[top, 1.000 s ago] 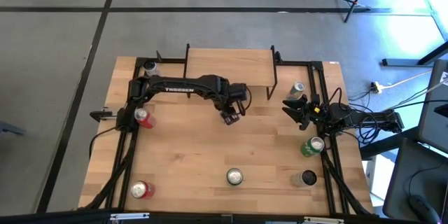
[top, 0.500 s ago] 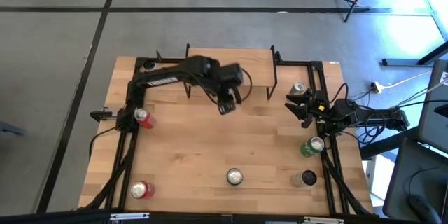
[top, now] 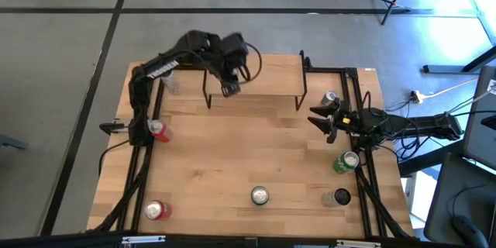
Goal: Place canned beverage on shelf
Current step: Put the left blue soda can on the shelf
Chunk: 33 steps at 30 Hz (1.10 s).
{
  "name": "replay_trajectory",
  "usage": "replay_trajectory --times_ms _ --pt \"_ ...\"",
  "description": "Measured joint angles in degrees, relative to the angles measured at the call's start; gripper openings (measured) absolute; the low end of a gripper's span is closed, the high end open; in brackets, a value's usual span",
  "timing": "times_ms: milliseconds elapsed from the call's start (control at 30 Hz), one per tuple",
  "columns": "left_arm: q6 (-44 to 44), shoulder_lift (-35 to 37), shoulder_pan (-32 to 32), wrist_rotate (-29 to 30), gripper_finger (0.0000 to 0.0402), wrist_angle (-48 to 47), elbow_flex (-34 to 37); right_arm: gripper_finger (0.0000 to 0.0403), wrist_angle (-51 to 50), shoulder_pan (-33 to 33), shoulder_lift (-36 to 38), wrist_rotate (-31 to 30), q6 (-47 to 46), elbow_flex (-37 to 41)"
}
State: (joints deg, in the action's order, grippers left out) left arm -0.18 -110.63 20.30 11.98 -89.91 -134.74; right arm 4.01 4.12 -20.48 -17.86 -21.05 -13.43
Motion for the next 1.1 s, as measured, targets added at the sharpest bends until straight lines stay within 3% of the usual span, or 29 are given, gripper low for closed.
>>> replay_trajectory --times_ms 133,600,1100 --pt "4.2 0.2 6.0 -1.7 0.0194 -0.1 0.0 0.0214 0.1 0.0 -0.8 0.5 -0.8 0.0" --pt "15.5 -0.4 24.2 -16.0 0.0194 1.1 1.5 0.0214 0.1 0.0 -0.8 -1.5 -1.3 0.0" --pt "18.7 -0.3 27.3 -16.4 0.0205 7.1 9.5 0.0214 -0.5 0.0 -0.8 -6.2 -1.1 0.0"
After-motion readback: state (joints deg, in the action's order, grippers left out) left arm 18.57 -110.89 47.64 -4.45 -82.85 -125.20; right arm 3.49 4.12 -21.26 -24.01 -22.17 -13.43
